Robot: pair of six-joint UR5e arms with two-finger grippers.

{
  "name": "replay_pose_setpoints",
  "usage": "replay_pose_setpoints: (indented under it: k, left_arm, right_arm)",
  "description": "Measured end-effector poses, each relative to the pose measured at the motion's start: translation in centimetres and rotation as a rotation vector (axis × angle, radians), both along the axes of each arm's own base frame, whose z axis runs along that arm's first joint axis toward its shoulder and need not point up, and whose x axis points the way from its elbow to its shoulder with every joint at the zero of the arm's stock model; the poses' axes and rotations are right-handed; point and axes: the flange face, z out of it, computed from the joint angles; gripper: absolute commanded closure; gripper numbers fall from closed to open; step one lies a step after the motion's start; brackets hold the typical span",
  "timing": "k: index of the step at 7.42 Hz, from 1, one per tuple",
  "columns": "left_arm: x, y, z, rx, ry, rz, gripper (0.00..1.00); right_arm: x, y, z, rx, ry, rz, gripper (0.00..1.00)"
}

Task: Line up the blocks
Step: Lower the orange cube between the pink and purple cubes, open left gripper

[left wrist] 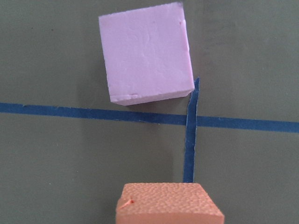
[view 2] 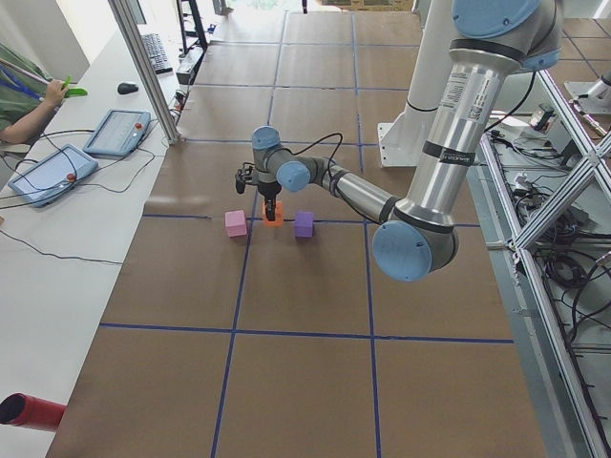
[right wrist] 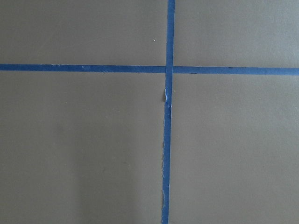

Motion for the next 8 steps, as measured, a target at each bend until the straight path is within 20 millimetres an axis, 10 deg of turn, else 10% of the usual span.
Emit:
replay_pose_setpoints:
  k: [4, 5, 6, 8]
  left_arm:
    - [0.3, -0.3, 1.2, 0.003, -0.005, 0.008, 1.0]
    - [0.3, -0.4, 1.5, 0.008, -0.006, 0.014, 0.36]
    - [0.2, -0.5, 1.6, 0.017, -0.007, 0.023, 0.0]
    - [0.0, -0.6, 1.6, 0.035, -0.009, 0.038, 0.0]
  right_arm:
    - [0.0, 0.0, 0.0, 0.0, -0.001, 0.001, 0.0]
    - [0.0, 0.0, 0.0, 0.0, -0.001, 0.0, 0.0]
    - [0.0, 0.0, 0.0, 0.0, -0.001, 0.0, 0.0]
    - [0.0, 0.0, 0.0, 0.0, -0.001, 0.001, 0.0]
